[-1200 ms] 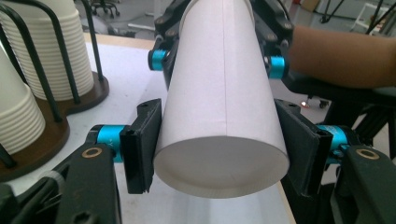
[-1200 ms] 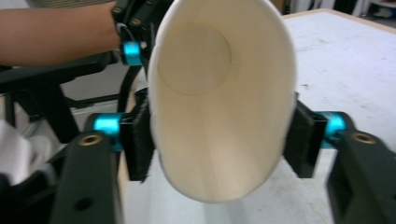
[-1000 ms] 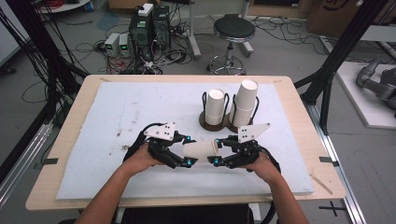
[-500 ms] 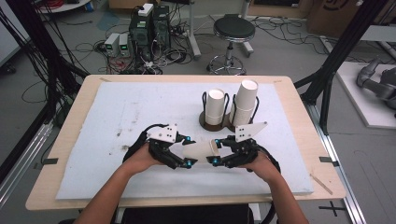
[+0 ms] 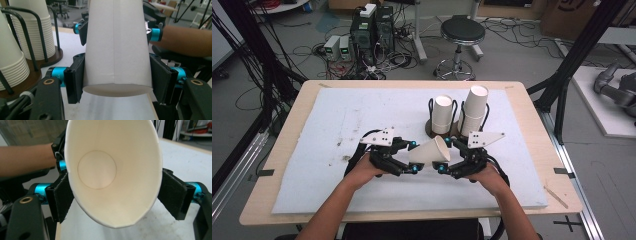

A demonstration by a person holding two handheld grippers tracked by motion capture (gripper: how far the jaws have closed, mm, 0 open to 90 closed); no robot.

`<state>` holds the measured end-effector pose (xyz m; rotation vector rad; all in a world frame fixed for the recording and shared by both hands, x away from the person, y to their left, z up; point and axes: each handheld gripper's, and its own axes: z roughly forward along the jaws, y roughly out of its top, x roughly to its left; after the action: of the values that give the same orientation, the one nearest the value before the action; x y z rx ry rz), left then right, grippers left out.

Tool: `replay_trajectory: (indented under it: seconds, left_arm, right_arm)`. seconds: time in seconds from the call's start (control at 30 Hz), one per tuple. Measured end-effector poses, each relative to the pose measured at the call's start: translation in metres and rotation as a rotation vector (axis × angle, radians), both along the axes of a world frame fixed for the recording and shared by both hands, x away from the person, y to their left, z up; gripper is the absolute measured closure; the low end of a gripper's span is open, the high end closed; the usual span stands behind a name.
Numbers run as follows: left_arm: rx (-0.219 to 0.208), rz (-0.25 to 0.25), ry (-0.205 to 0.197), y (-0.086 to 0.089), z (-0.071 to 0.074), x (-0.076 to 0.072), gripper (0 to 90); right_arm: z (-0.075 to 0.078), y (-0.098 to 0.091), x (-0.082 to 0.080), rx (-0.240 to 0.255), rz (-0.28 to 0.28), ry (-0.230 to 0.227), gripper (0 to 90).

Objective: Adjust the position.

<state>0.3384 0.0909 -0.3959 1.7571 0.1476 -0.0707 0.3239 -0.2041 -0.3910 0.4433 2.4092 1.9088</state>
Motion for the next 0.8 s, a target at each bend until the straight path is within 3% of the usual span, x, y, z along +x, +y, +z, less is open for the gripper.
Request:
replay_trajectory:
  seconds: [0.07,0.17,0.27,0.37,0.43,0.5,0.6,0.8]
  left_arm:
    - [-0.004,-0.002,0.003,-0.001,-0.002,0.000,36.4]
    - [-0.003,-0.005,0.010,-0.003,-0.005,0.000,36.6]
    - [0.019,0.003,0.011,-0.005,-0.006,0.000,36.4]
    - [0.046,0.057,0.012,-0.006,-0.007,0.000,29.3]
    - [0.058,0.082,-0.009,-0.006,-0.006,-0.001,27.4]
    - [0.056,0.080,-0.024,-0.005,-0.004,-0.003,28.1]
    - [0.090,0.107,-0.080,-0.005,0.000,-0.004,27.9]
    - [0.129,0.099,-0.110,-0.004,0.007,-0.004,27.7]
  right_arm:
    - [0.001,0.000,0.000,0.011,0.004,-0.011,20.7]
    - [0.002,-0.001,0.000,0.029,0.019,-0.021,28.7]
    - [0.003,-0.004,0.002,0.023,0.033,-0.013,33.9]
    - [0.002,-0.004,0.003,0.014,0.050,0.004,38.4]
    - [0.002,-0.003,0.003,-0.015,0.036,-0.011,38.4]
    - [0.001,-0.003,0.004,-0.032,0.042,0.007,40.6]
    - [0.001,-0.003,0.004,-0.041,0.048,0.003,41.3]
    - [0.002,-0.003,0.005,-0.079,0.052,0.022,41.6]
